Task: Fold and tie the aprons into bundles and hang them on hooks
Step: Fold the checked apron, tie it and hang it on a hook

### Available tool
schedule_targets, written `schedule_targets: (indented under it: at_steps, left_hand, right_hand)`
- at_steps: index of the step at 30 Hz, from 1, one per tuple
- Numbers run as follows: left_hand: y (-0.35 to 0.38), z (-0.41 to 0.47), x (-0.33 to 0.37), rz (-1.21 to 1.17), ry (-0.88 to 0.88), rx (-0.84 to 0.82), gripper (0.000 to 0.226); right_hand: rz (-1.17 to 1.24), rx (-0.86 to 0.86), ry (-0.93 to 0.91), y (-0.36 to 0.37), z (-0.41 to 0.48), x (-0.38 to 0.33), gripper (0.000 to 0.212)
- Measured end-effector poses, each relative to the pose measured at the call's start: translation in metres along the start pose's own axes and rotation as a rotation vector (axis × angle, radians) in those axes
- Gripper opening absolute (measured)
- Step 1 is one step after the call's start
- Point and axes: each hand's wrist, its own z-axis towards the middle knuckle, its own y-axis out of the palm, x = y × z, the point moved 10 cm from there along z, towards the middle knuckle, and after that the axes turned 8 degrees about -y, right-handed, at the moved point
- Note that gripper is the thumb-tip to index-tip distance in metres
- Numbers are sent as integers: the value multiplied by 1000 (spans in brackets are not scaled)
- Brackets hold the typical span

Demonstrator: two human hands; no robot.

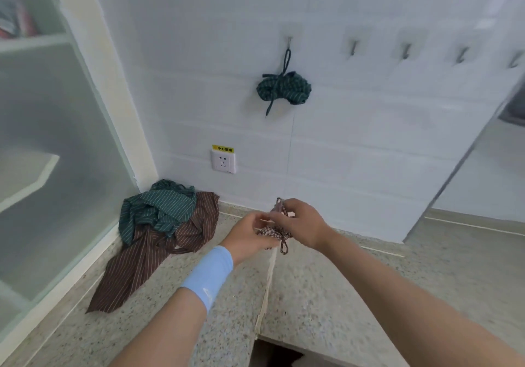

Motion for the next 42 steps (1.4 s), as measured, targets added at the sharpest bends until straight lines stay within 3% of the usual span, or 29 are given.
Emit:
schedule_targets:
  at_steps: [5, 10, 13, 17, 25, 28, 32, 37, 42]
  left_hand:
    - [20, -3, 71, 27, 97, -25, 60]
    - [44, 1, 142, -39, 133, -91, 47]
    - [48, 6, 193, -41, 188, -86, 38]
    - [25, 13, 270, -24, 343, 68, 27]
    - [-6, 64, 342, -157, 275, 76, 11]
    - [-9, 83, 365, -55, 326, 148, 10]
    - [-6, 101, 395, 180, 416, 307, 15]
    - [-8, 111, 412, 334, 449, 481, 16]
    - [4, 120, 393, 398, 507, 434, 19]
  right_hand:
    - [130, 176, 14, -73, -8, -12, 26]
    - [-48, 322, -102, -136, -5, -38, 32]
    - [-115, 329, -164, -165, 8, -61, 31]
    - [-207, 294, -219, -203, 40, -98, 40]
    - [-155, 380, -254, -274, 99, -126, 34]
    - [-170, 482, -239, -293, 112, -123, 30]
    - [-305, 675, -176, -315, 126, -115, 40]
    - [-377, 774, -103, -324, 139, -111, 48]
    - [-402, 753, -14, -315, 147, -93, 43]
